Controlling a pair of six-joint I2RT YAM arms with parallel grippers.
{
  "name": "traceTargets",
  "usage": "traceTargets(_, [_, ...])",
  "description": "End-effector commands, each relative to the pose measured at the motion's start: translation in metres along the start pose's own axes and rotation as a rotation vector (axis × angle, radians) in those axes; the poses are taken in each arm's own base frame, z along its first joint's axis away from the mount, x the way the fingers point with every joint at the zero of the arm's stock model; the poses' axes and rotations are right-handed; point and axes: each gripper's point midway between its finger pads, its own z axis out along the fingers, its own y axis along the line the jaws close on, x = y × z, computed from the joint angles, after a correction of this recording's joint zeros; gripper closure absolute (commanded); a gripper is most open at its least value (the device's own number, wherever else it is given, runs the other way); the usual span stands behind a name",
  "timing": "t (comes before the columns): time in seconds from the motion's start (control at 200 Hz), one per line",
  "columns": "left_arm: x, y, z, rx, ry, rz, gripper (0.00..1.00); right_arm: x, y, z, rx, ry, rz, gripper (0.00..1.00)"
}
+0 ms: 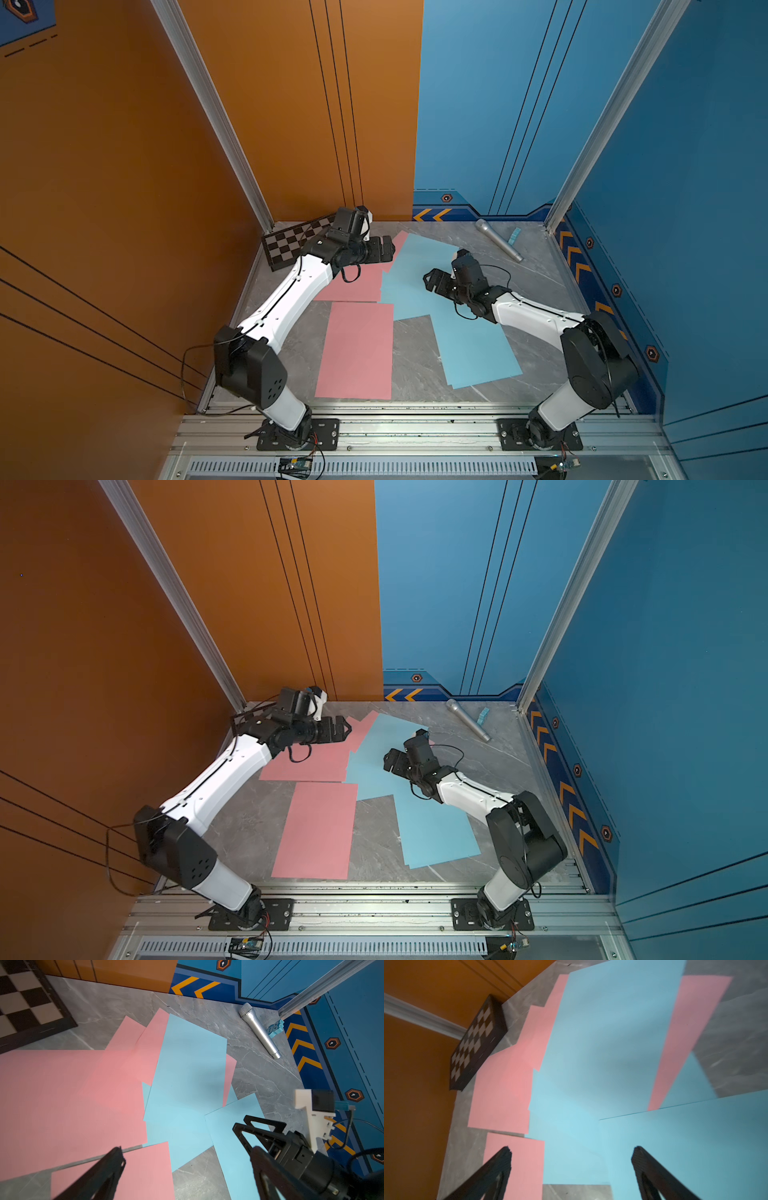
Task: Sort the scattered colored papers by color
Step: Place the colored paper at the center of the board, then pick up the colored paper.
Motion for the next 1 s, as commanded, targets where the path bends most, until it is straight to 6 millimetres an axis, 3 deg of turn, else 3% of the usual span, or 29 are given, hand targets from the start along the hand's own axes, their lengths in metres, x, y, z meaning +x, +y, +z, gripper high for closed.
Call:
traceTargets(0.0, [-0.009, -0.013, 0.04, 0.087, 0.042, 0.071, 0.02, -0.009, -0.02, 0.01, 0.035, 0.08, -0.008, 0.04])
traceTargets(0.165, [-0.015, -0.006, 0.106, 0.157, 0.119, 0.043, 0.02, -0.033, -0.032, 0.033, 0.019, 0.109, 0.049, 0.03])
traceTargets(0.365, [-0.02, 0.008, 0.162, 0.218, 0.164, -0.033, 0.02, -0.041, -0.04, 0.064, -0.003, 0.14, 0.115, 0.03])
traceTargets(0.546, [-0.019, 0.019, 0.194, 0.222, 0.177, -0.076, 0.02, -0.051, -0.042, 0.084, -0.03, 0.15, 0.165, 0.03])
traceTargets(0.736, [-0.004, 0.039, 0.226, 0.206, 0.217, -0.141, 0.02, -0.056, -0.044, 0.094, -0.04, 0.159, 0.188, 0.03])
traceTargets(0.996, [0.012, 0.049, 0.244, 0.206, 0.255, -0.178, 0.02, -0.045, -0.051, 0.114, -0.039, 0.199, 0.219, 0.03])
